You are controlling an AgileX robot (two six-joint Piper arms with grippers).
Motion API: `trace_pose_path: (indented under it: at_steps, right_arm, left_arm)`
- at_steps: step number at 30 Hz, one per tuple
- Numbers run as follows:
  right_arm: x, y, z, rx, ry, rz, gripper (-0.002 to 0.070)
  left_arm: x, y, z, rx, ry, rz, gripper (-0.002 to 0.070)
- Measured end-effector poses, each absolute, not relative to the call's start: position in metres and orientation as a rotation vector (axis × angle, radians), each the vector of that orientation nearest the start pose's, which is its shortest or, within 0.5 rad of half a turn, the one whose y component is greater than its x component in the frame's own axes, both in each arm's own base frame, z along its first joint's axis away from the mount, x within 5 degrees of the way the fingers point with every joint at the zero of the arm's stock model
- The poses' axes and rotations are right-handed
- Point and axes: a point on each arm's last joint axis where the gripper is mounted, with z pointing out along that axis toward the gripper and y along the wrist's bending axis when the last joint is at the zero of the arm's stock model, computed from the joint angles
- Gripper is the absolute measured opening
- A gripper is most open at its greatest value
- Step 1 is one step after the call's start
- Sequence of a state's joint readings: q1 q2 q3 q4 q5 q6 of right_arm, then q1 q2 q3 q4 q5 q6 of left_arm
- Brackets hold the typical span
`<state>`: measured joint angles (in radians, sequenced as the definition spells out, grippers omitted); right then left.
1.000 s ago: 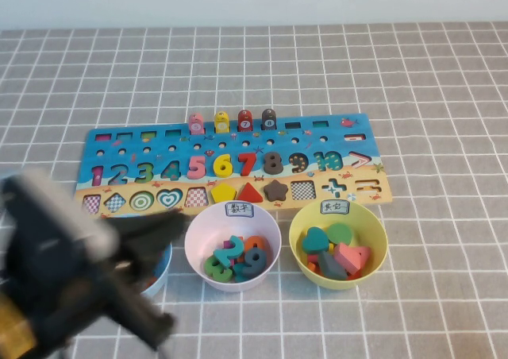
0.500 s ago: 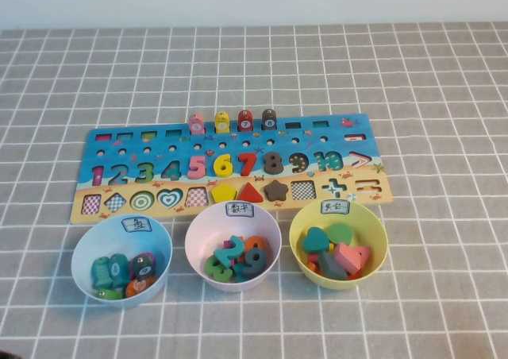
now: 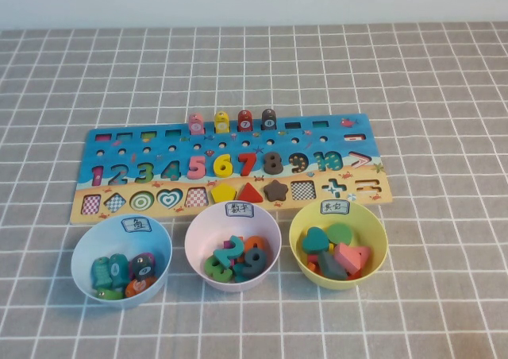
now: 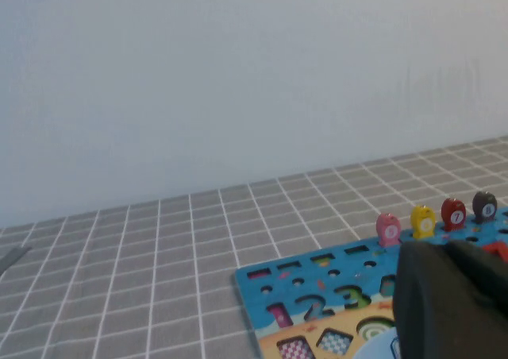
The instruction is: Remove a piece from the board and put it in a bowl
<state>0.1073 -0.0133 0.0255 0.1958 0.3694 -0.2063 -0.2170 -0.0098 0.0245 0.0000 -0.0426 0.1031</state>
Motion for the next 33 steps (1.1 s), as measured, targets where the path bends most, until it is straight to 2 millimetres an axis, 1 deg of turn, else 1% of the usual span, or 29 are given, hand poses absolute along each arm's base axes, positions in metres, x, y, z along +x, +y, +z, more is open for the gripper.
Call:
trace_pose_path:
  at_steps: [7,18,33]
  right_arm:
    - [0.052,0.012,0.173,-0.17,1.852,0.124,-0.0017]
    - [0.052,0.012,0.173,-0.17,1.852,0.124,-0.0017]
    - [0.052,0.012,0.173,-0.17,1.852,0.124,-0.0017]
  left_arm:
    - [0.056,-0.009,0.198,0.211,1.559,-0.048,-0.0003]
    - [0.052,-0.009,0.174,0.248,1.832,-0.049,-0.0003]
    - [0.052,-0.009,0.172,0.25,1.852,-0.048,-0.0003]
